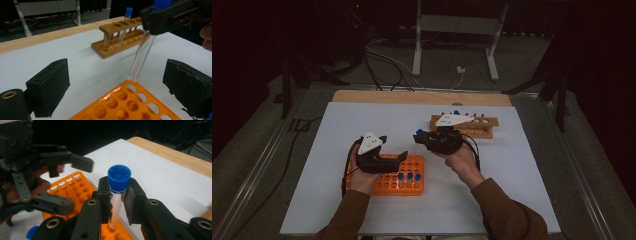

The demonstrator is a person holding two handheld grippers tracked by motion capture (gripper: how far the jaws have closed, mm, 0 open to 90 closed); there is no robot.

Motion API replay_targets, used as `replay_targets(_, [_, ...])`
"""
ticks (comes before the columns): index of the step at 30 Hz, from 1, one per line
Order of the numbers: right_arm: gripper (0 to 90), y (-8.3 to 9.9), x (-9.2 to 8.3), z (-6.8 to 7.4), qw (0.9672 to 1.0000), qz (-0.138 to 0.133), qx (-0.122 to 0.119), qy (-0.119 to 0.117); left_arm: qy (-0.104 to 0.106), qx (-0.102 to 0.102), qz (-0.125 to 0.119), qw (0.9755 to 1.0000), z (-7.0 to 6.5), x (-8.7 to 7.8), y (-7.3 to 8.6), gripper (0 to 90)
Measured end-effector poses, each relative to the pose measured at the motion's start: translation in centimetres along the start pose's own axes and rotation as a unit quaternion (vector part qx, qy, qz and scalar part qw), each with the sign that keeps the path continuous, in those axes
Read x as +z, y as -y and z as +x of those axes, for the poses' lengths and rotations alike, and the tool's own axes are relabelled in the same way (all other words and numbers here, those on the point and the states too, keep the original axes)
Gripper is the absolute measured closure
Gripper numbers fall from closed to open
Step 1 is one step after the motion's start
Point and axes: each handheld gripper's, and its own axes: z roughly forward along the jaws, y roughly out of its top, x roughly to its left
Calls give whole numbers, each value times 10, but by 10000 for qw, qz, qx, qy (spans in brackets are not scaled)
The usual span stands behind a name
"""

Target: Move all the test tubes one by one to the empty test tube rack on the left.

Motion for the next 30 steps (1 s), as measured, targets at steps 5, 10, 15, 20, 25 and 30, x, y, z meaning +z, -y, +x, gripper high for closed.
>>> replay_targets(5, [763,-2,9,10,9999,31,-44,-160,90,60,46,9999,-3,5,0,168])
replay_targets(10, [763,-4,14,18,9996,31,-94,-269,156,134,42,9998,-5,6,0,339])
replay_targets(15, [763,-4,16,22,9994,63,-125,-330,365,161,17,9992,-5,5,1,565])
replay_targets(20, [763,-4,18,22,9992,108,-134,-353,518,255,25,9983,-7,5,1,707])
replay_targets(25, [763,-4,19,22,9991,145,-171,-356,552,347,22,9979,-10,5,2,776])
replay_targets(30, [724,-4,18,22,9989,158,-216,-375,555,316,-3,9980,-11,6,3,782])
